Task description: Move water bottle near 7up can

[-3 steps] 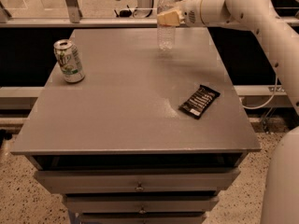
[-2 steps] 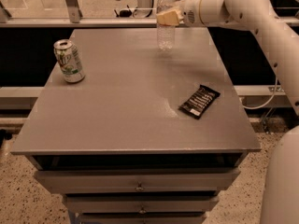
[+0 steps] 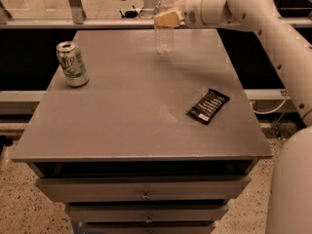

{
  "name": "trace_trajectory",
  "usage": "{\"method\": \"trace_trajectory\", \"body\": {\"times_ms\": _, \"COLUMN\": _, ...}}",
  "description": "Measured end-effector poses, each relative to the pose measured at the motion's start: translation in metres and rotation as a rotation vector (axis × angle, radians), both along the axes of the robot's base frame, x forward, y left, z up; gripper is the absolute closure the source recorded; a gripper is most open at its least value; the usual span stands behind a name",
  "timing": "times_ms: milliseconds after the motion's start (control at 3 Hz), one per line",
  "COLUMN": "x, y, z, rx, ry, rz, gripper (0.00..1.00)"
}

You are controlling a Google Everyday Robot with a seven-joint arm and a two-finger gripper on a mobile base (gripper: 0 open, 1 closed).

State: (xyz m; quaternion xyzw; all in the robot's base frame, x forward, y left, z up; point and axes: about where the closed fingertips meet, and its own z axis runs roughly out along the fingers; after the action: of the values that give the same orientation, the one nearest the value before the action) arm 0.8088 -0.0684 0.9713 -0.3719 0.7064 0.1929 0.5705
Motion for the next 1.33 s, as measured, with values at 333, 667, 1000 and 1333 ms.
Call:
{"method": "trace_trajectory", "body": {"times_ms": 333, "x": -0.006, "y": 0.058, "z": 0.0, "rx": 0.022, "ry": -0.001, "rz": 0.092, "gripper": 1.0}}
{"method": "trace_trajectory", "body": {"times_ms": 667, "x": -0.014, "y": 0.095, "z": -0.001, "rx": 0.047, "ry": 0.006, "rz": 0.148, "gripper": 1.0}}
{"method": "trace_trajectory", "body": {"times_ms": 1000, "x": -0.038, "y": 0.124, "z": 0.002, "rx": 0.065, "ry": 0.034, "rz": 0.208, "gripper": 1.0}}
{"method": "trace_trajectory", "body": {"times_ms": 1333, "x": -0.066, "y": 0.145, "z": 0.002, "rx": 0.077, "ry": 0.068, "rz": 0.255, "gripper": 1.0}}
